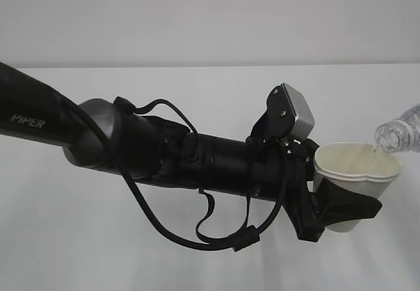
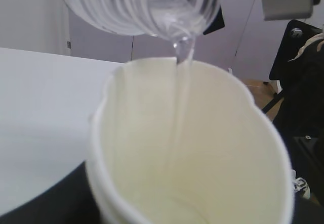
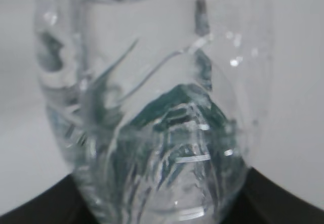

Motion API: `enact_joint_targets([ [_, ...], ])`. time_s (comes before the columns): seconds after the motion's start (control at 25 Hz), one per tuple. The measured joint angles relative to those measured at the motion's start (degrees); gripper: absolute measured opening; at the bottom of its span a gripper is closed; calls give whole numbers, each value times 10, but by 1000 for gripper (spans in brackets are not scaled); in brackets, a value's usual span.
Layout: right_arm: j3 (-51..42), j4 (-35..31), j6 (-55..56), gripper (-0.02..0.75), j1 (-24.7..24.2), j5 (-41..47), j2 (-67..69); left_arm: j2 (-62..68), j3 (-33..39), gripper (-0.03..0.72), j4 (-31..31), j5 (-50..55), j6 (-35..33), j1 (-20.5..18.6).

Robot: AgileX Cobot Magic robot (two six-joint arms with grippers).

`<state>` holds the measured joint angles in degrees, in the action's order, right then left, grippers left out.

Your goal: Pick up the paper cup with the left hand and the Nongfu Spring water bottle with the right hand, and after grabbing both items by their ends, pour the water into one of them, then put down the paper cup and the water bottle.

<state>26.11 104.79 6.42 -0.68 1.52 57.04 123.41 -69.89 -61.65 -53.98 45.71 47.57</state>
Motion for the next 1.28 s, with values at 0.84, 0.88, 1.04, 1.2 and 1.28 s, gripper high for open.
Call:
enact_joint_targets([
  [0.84, 0, 0, -12, 402, 0, 0, 0, 0, 0, 429, 0, 0, 1, 0],
  [0.88, 0, 0, -14, 402, 0, 0, 0, 0, 0, 429, 0, 0, 1, 0],
  [1.04, 0, 0, -15, 403, 0, -1, 0, 0, 0, 429, 0, 0, 1, 0],
  [1.2, 0, 0, -15, 403, 0, -1, 0, 0, 0, 429, 0, 0, 1, 0],
  [1.28, 0, 0, -15, 403, 0, -1, 0, 0, 0, 429, 0, 0, 1, 0],
])
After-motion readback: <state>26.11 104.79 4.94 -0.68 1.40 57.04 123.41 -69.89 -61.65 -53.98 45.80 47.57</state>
